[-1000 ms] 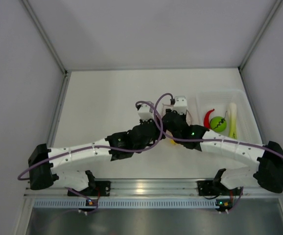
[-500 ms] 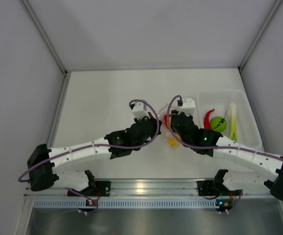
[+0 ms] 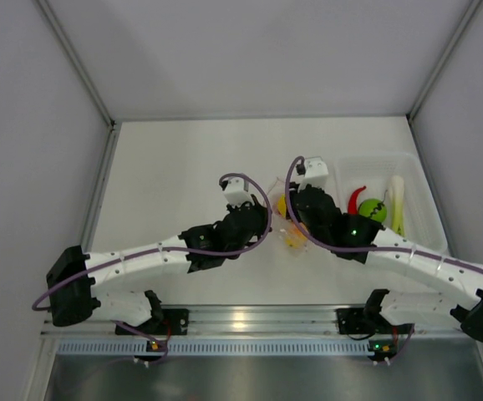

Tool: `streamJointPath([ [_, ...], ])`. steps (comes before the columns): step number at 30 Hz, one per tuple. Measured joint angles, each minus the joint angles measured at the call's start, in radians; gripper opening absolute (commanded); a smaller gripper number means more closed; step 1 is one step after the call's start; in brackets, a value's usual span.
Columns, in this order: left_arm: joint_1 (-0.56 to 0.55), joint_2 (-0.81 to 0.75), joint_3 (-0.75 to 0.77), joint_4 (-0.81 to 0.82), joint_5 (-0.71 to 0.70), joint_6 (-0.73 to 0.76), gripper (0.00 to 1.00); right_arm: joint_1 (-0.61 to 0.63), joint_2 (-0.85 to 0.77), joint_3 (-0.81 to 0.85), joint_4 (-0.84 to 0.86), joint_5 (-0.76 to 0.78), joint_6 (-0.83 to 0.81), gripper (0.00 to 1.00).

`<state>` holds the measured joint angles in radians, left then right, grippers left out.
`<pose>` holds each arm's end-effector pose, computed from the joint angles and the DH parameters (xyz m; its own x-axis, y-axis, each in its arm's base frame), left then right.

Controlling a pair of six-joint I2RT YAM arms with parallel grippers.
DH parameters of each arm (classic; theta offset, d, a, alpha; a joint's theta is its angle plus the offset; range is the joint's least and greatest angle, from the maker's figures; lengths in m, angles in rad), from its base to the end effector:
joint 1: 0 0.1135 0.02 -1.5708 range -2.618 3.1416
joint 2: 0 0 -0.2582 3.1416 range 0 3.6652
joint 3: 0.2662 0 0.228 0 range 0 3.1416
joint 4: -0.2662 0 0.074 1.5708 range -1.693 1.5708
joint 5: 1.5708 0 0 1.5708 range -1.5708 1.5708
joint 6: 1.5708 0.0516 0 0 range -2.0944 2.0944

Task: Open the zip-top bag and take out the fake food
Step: Pick up the fake fruit from the zipper food storage bag.

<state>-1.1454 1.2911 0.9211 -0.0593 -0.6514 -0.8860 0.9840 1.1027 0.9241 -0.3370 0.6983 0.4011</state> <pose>0.1441 -0.2422 0.2902 -0.4935 -0.4033 -0.7706 0.1812 0.8189 -0.5446 0.1546 0.1727 0.3079 -0.3794 -0.0306 -0.9247 -0.1955 0.9795 0.0478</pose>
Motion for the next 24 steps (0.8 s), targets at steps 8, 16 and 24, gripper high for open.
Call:
streamJointPath([
  [8,0.002,0.001,0.006,-0.001,-0.001,0.015,0.0,0.056,-0.015,0.009,0.031,-0.049,-0.086,0.0],
  [16,0.013,0.004,0.017,0.0,-0.002,0.016,0.0,0.074,-0.095,0.003,0.038,-0.079,-0.13,0.0],
  [24,0.014,0.01,0.017,0.0,0.0,0.016,0.0,0.074,-0.17,0.009,0.037,-0.114,-0.14,0.0],
])
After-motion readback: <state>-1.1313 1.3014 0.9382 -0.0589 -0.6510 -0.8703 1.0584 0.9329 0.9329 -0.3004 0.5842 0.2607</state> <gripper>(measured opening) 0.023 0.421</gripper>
